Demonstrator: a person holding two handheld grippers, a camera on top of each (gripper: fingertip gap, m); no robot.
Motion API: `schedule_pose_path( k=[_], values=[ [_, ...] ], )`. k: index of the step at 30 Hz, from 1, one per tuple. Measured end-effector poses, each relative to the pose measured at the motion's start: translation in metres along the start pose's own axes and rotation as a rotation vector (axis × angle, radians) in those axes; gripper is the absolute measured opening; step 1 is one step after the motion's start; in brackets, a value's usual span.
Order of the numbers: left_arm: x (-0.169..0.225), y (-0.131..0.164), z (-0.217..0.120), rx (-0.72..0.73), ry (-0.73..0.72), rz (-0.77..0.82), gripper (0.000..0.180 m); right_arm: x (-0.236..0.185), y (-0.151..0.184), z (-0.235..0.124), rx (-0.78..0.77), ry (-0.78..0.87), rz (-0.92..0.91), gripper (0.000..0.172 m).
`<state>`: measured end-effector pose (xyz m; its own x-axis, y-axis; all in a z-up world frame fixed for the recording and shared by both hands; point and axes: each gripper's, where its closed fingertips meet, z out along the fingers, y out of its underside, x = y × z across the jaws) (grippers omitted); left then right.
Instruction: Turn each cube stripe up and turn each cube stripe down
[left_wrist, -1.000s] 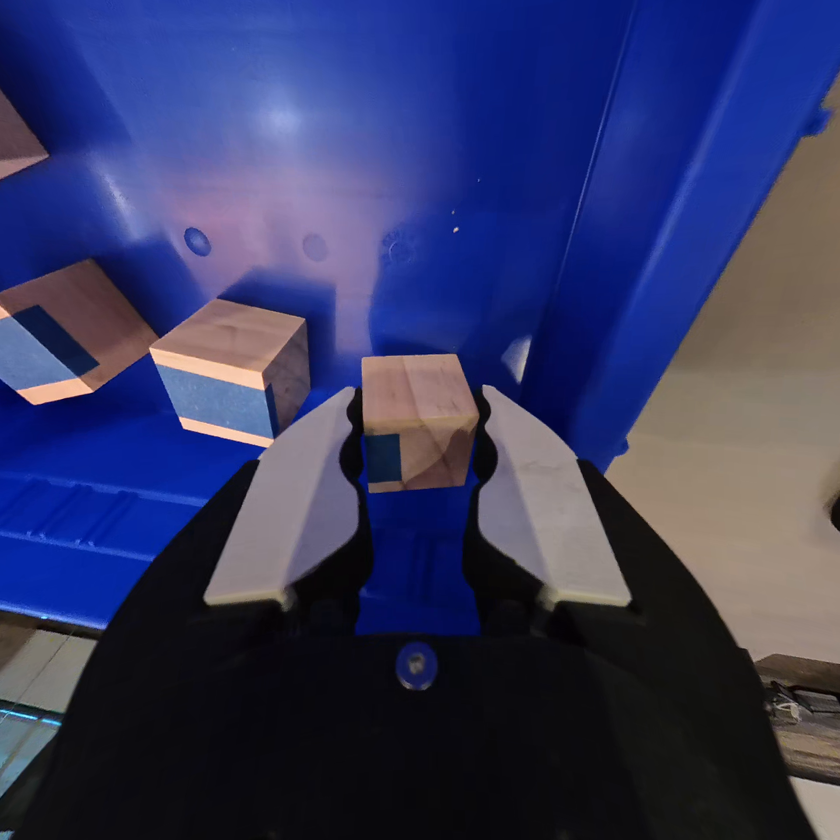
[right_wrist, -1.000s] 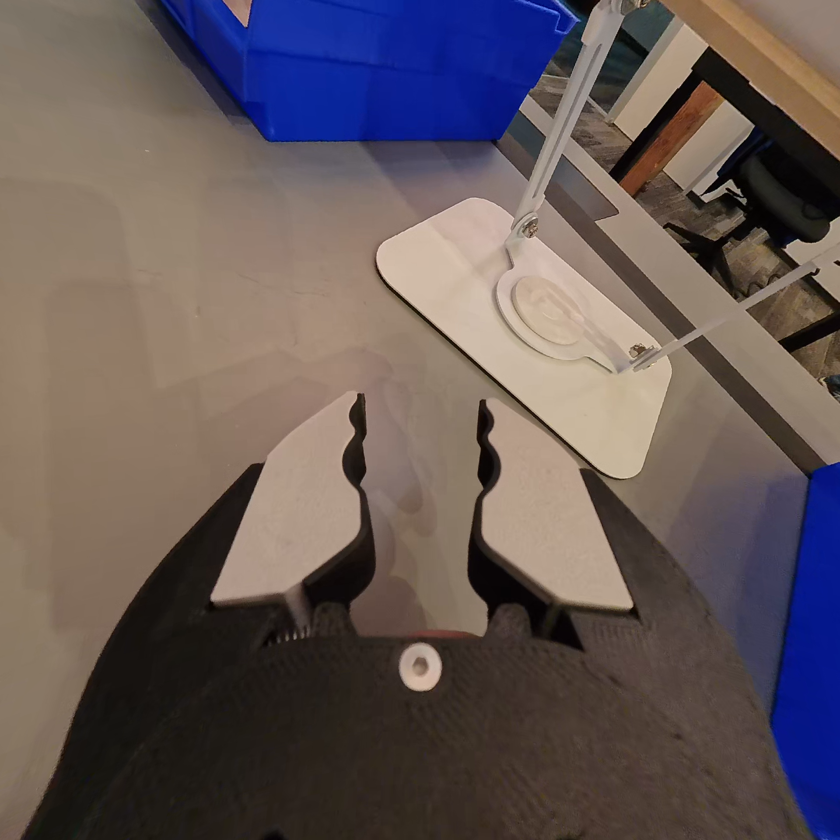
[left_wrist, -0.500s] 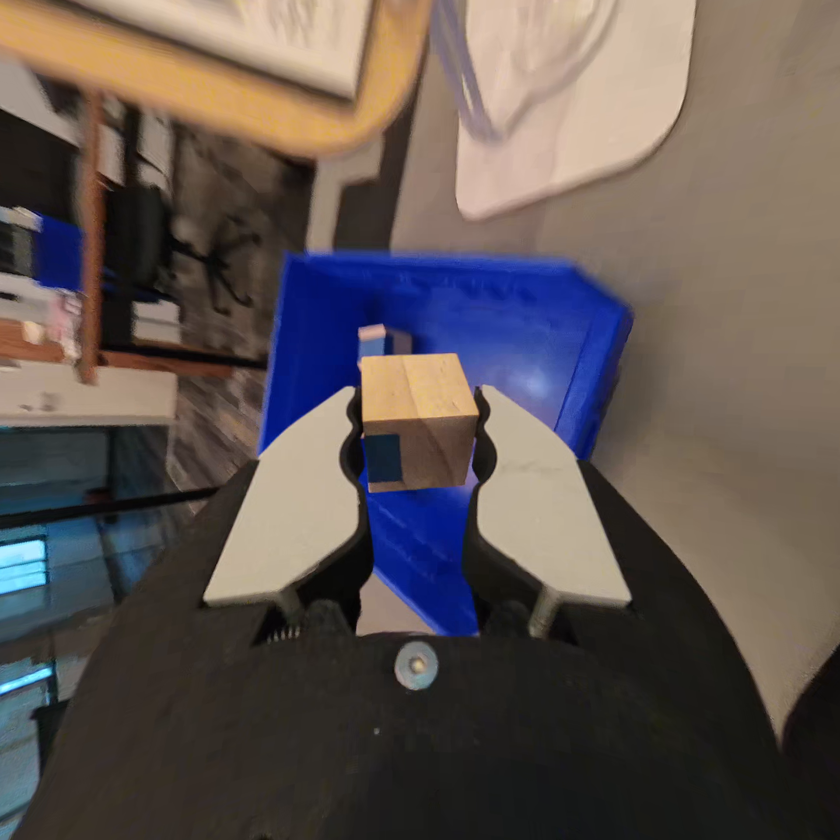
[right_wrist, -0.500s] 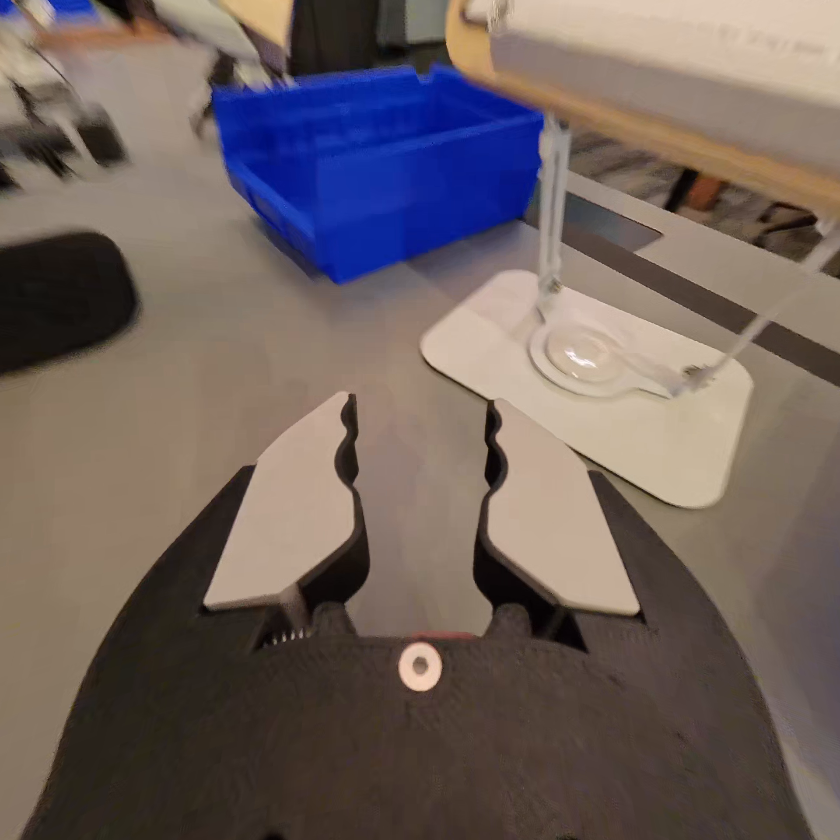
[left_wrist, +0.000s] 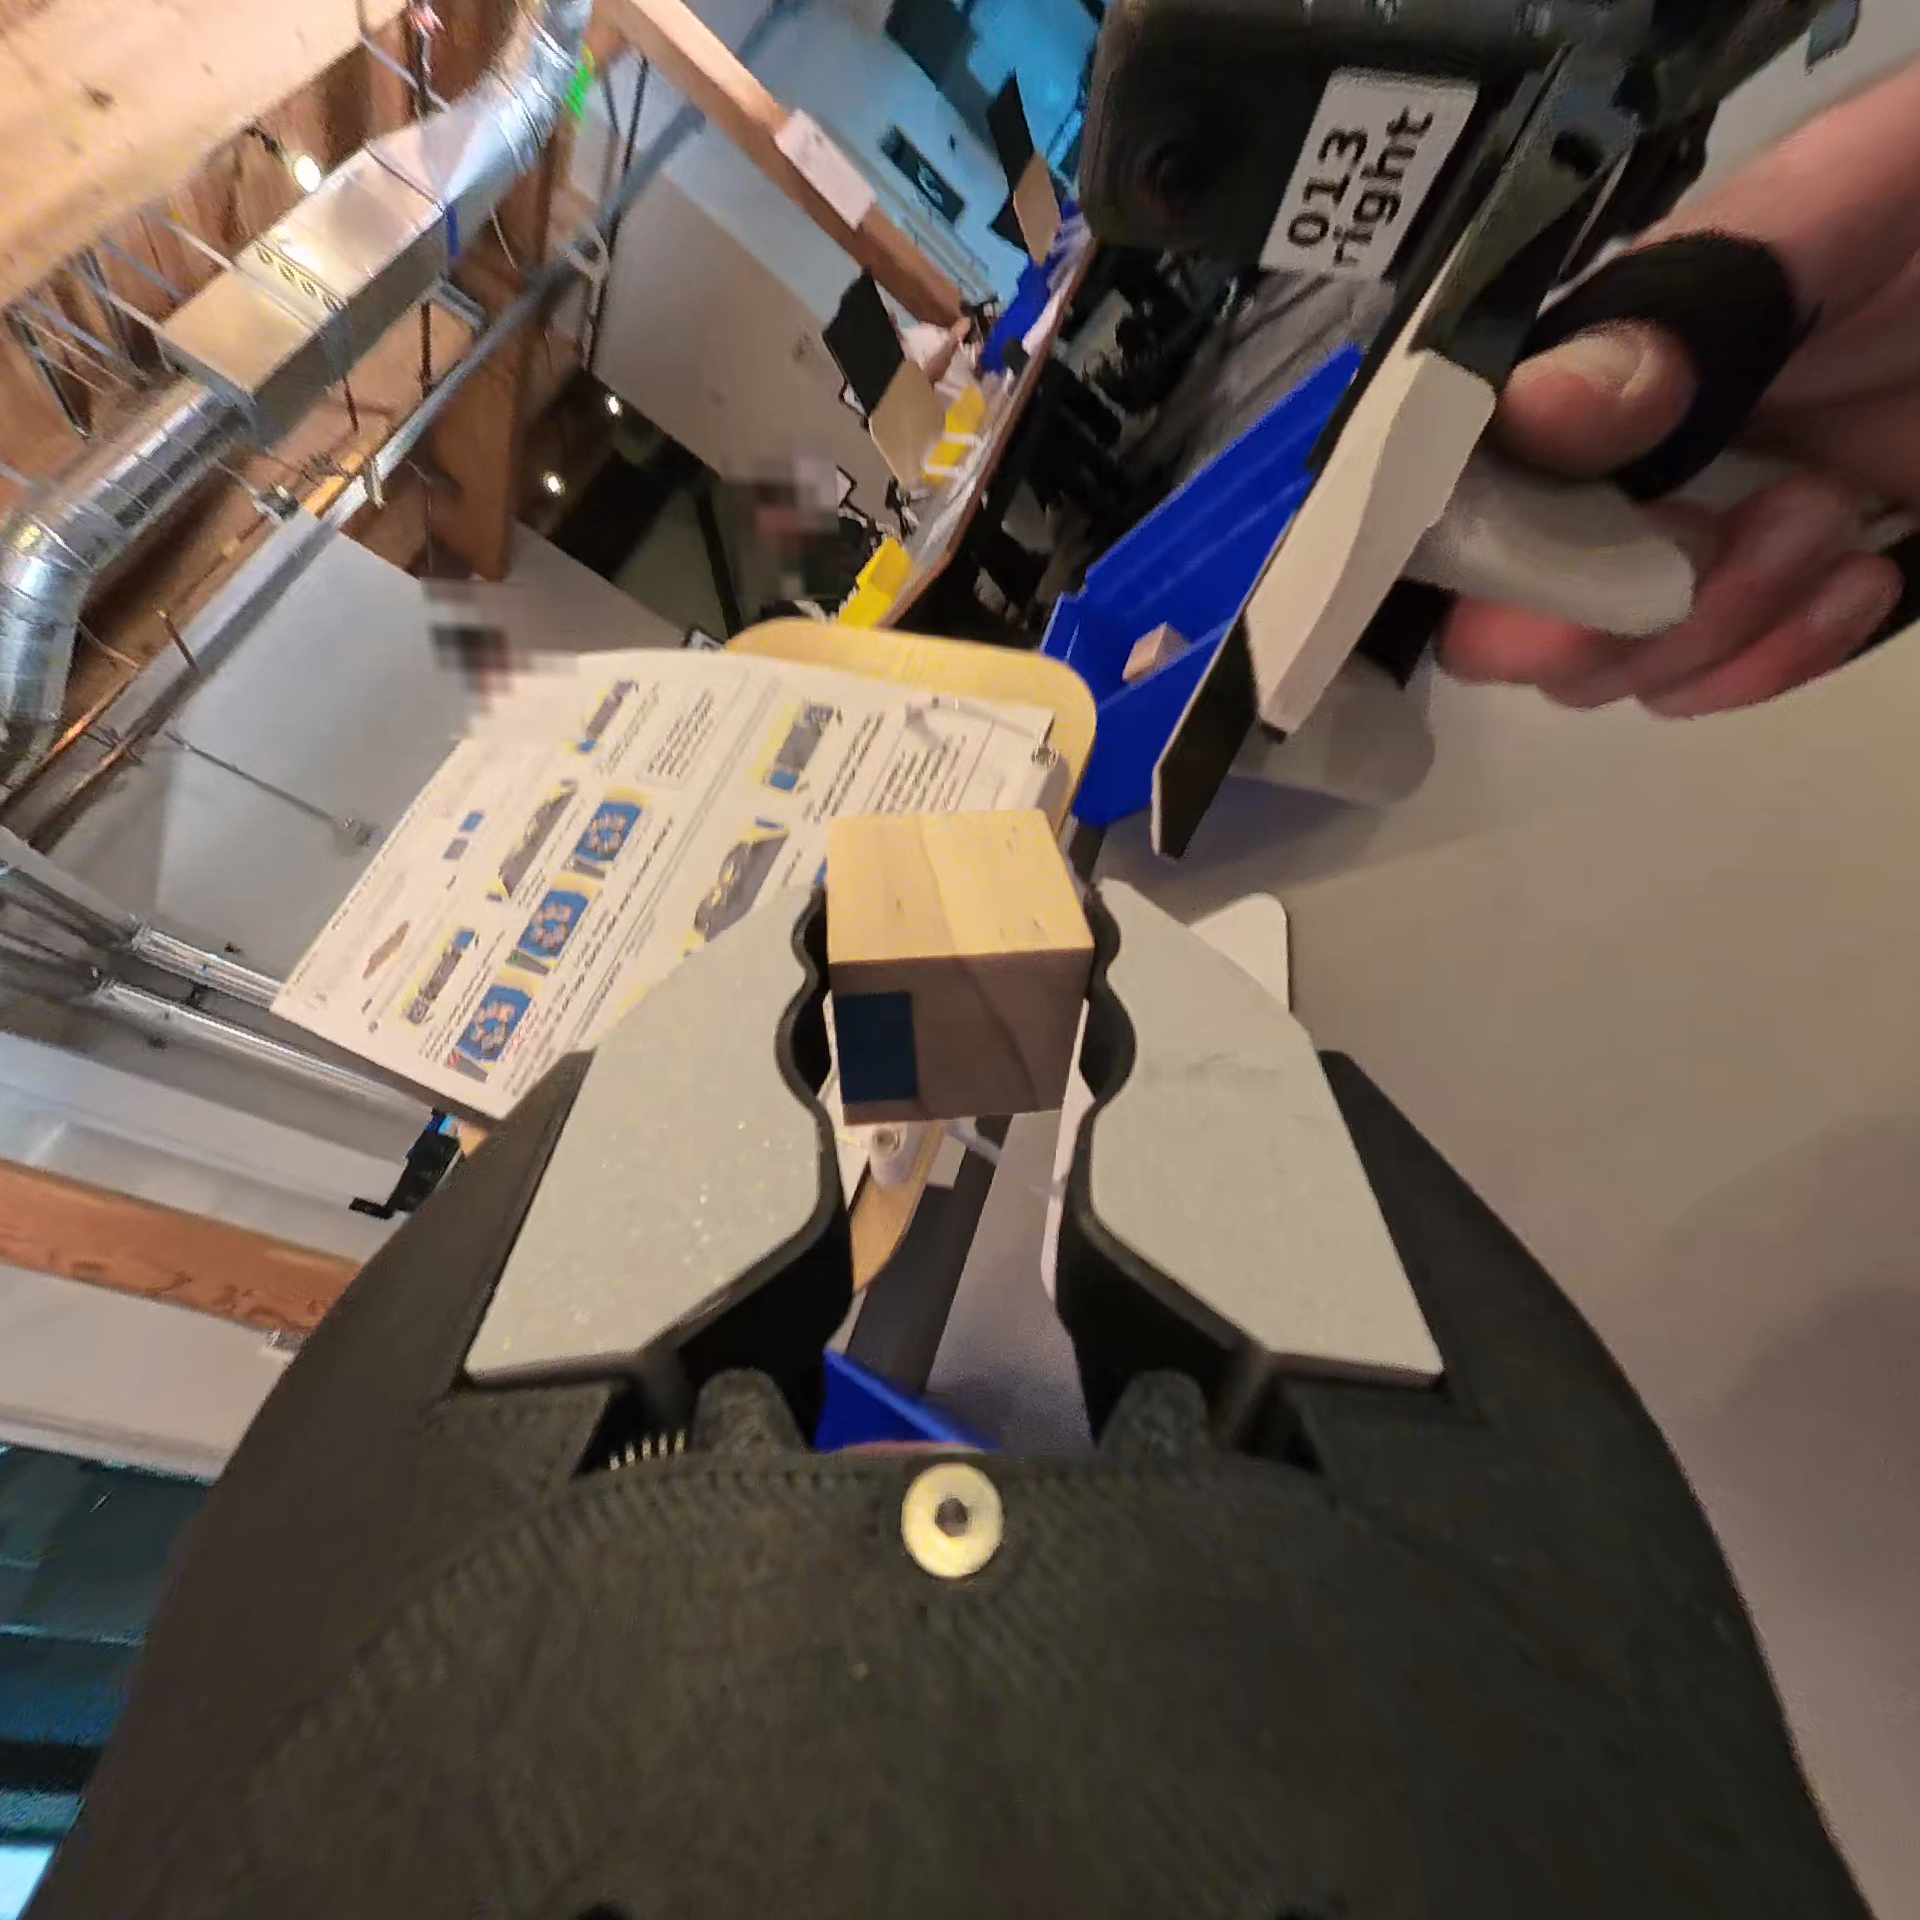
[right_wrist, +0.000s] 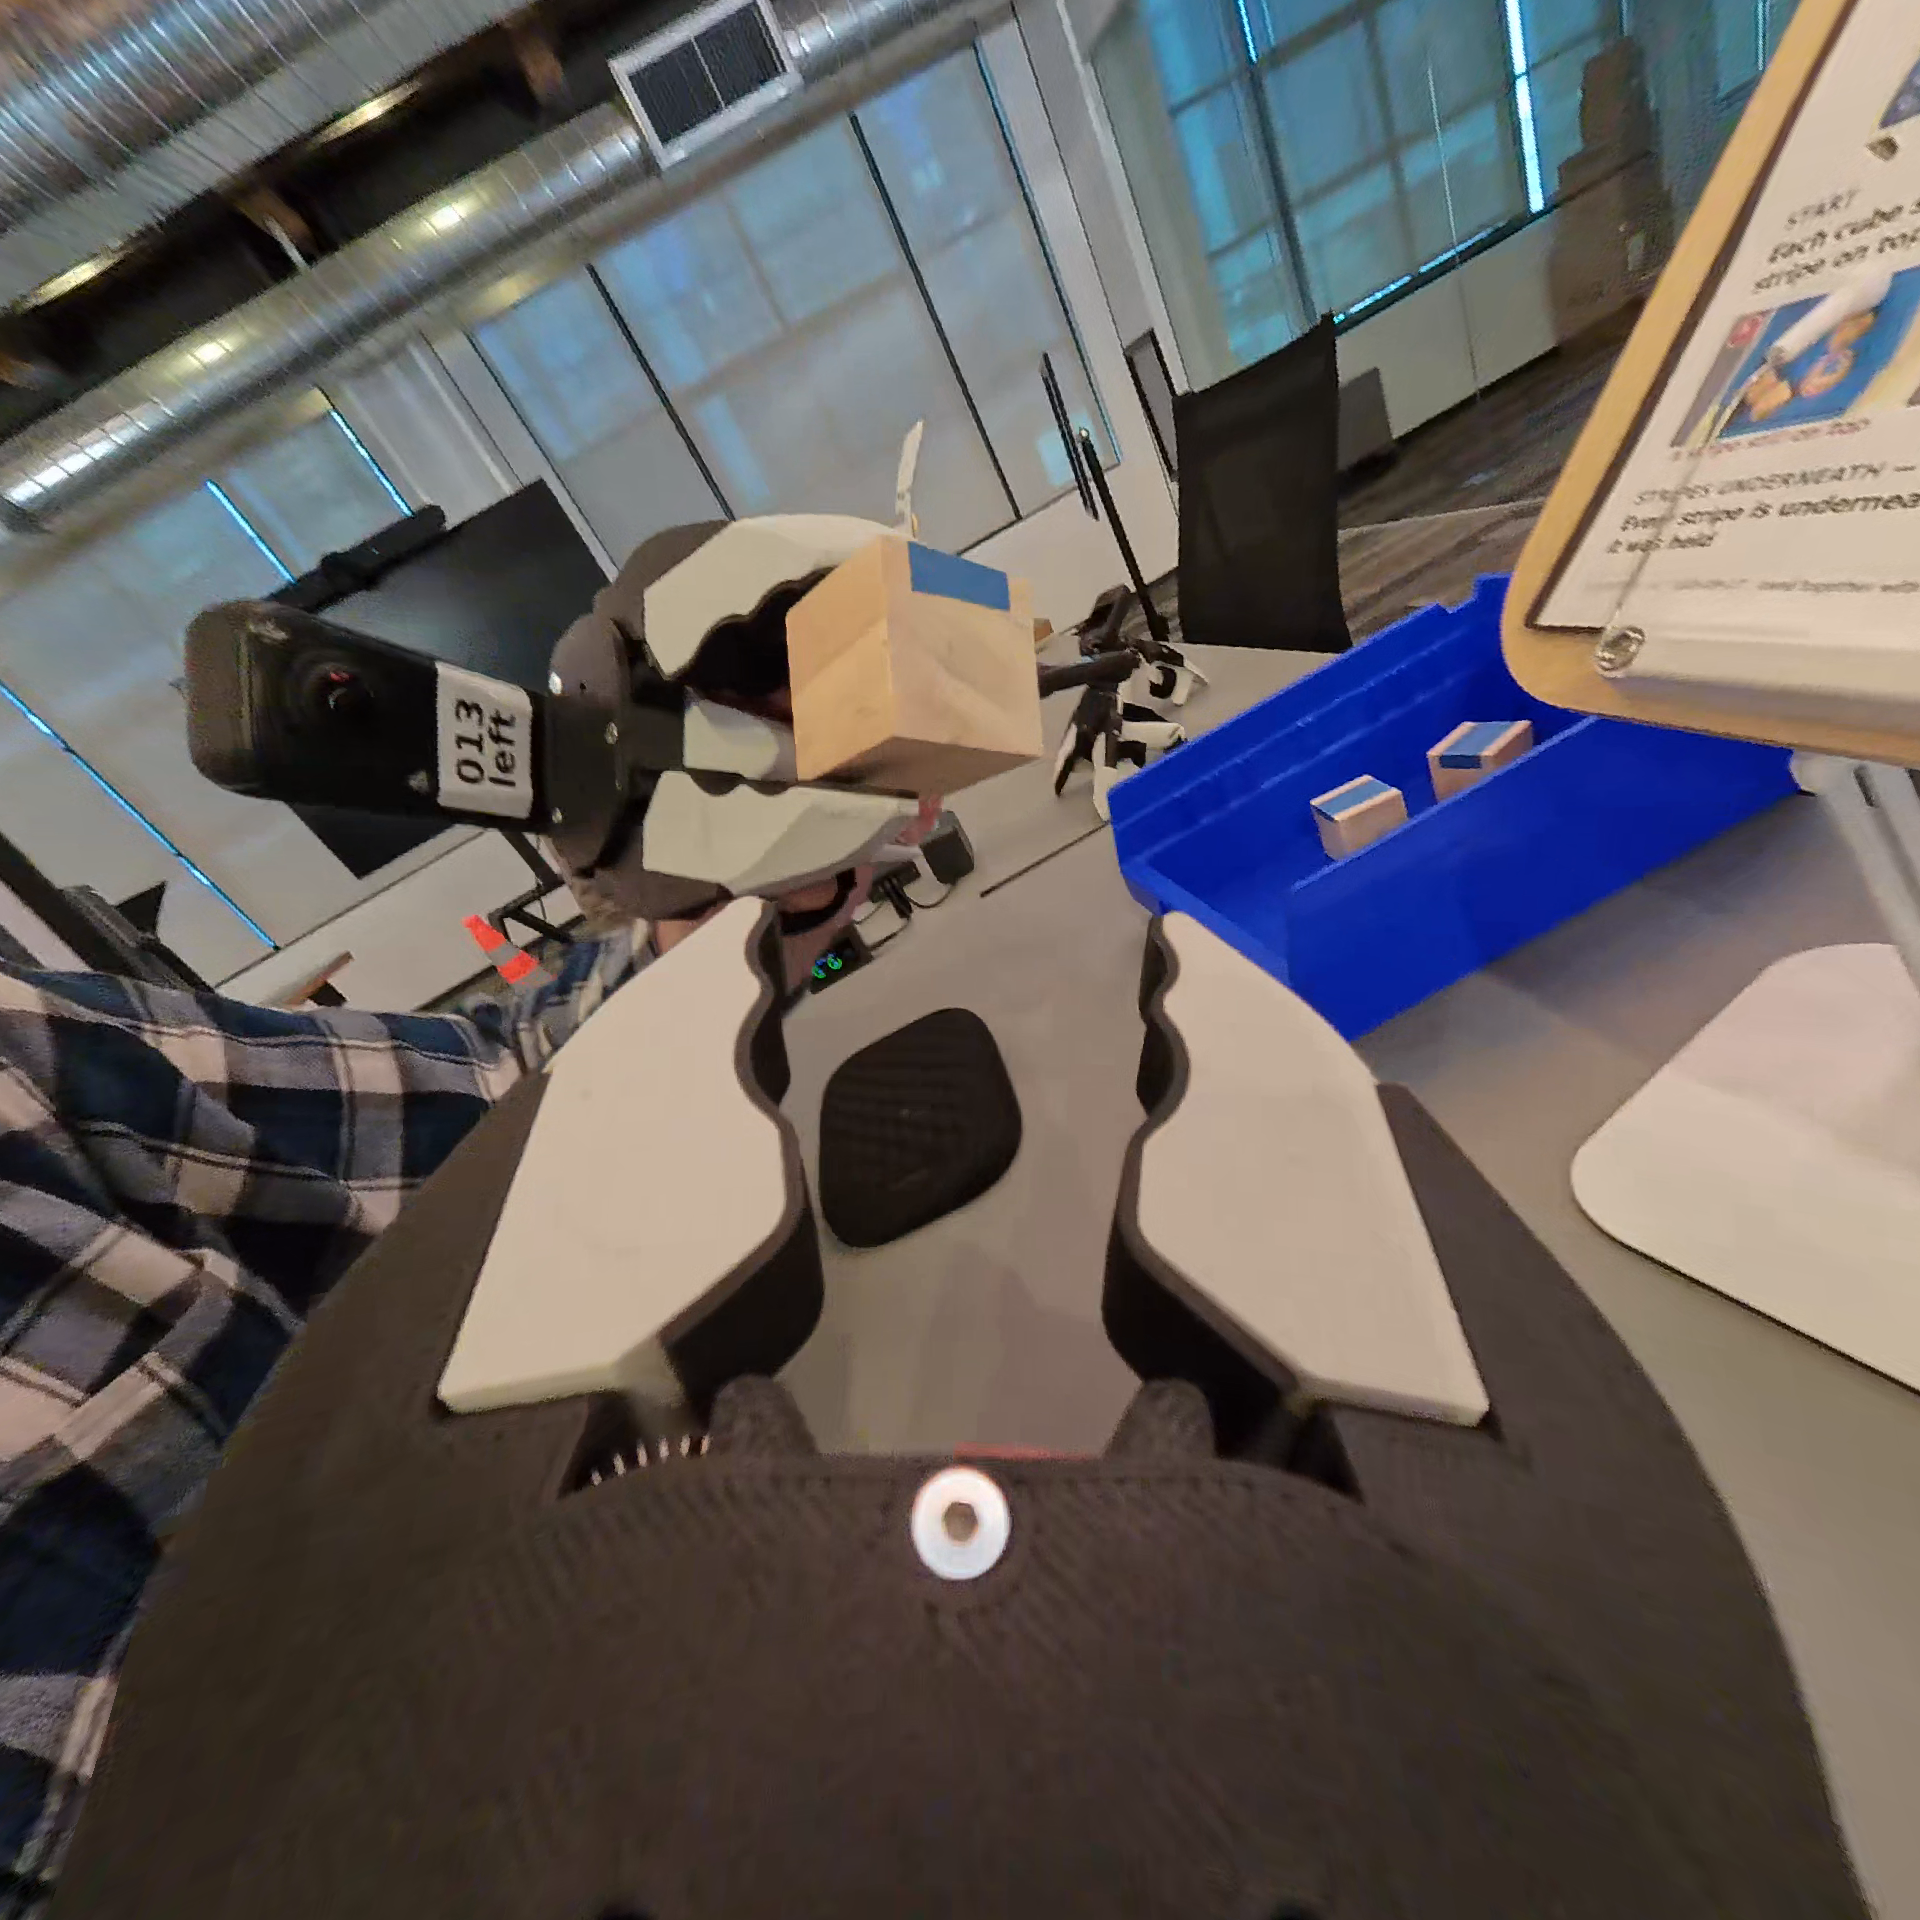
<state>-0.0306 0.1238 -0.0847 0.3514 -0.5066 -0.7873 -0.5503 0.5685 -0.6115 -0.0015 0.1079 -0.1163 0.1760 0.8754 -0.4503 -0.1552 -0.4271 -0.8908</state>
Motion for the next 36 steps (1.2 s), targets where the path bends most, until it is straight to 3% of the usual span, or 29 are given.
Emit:
schedule_pose_path(
  k=[8,36],
  values=[
    [0.007,-0.031,0.008,0.099,-0.04,-0.02,0.046,-0.016,-0.017,-0.01,0.055,-0.04,0.031,0.068],
    [0.02,-0.064,0.044,0.173,-0.034,-0.016,0.045,-0.012,-0.036,-0.045,0.13,-0.073,0.095,0.071]
  ],
)
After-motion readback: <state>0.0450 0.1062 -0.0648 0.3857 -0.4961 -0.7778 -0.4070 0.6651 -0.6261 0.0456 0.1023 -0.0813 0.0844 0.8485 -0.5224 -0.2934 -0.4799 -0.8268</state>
